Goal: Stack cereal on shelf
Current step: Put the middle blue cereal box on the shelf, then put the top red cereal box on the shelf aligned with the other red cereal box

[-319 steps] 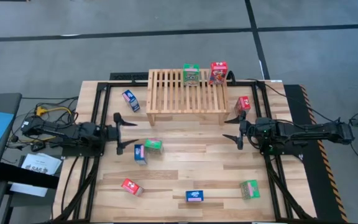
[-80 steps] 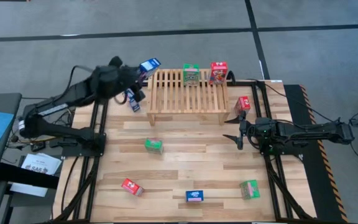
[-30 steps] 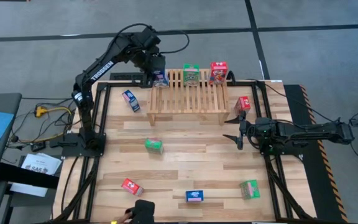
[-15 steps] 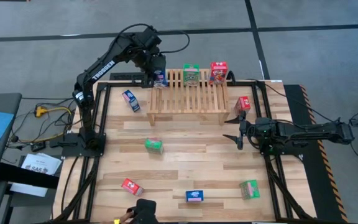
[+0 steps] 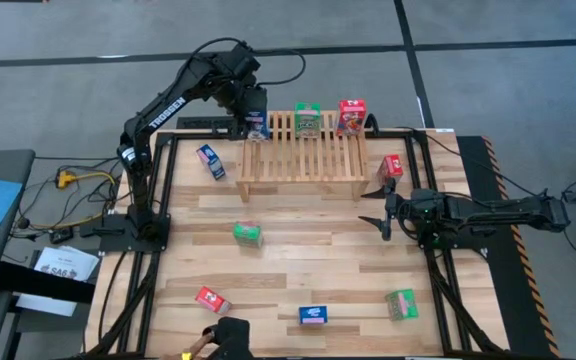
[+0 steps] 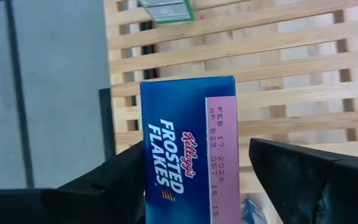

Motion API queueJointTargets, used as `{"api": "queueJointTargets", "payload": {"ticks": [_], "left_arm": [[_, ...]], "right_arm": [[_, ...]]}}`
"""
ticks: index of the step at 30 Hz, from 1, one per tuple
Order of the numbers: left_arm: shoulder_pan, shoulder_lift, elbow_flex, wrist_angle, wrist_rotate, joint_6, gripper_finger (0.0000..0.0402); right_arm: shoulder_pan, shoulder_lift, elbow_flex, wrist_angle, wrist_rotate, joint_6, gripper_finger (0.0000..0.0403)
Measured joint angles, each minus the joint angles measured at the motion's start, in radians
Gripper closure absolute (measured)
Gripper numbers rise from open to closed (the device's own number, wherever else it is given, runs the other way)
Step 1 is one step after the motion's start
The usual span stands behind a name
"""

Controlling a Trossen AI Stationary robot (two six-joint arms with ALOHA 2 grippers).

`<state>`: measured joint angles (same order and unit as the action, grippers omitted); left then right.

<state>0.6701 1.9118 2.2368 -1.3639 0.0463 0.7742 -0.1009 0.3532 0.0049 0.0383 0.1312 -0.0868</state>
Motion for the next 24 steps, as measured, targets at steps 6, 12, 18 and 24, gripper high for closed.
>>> {"api": "queueJointTargets", "payload": {"ticks": [6, 12, 18, 24], "left_arm": [[-0.006, 0.0, 0.0, 0.043, -0.009, 0.0, 0.0114], [-0.007, -0.003, 0.0, 0.043, -0.034, -0.014, 0.0098], [-0.009, -0.014, 0.054, -0.015, -0.032, -0.029, 0.0097], [-0.011, -0.035, 0.109, -0.088, -0.024, -0.06, 0.0097]], "right_arm": [[0.0, 0.0, 0.0, 0.0, 0.0, 0.0, 0.0065], [0.0, 0.0, 0.0, 0.0, 0.0, 0.0, 0.0065], [0.0, 0.0, 0.0, 0.0, 0.0, 0.0, 0.0065], [0.0, 0.0, 0.0, 0.0, 0.0, 0.0, 0.0065]]}}
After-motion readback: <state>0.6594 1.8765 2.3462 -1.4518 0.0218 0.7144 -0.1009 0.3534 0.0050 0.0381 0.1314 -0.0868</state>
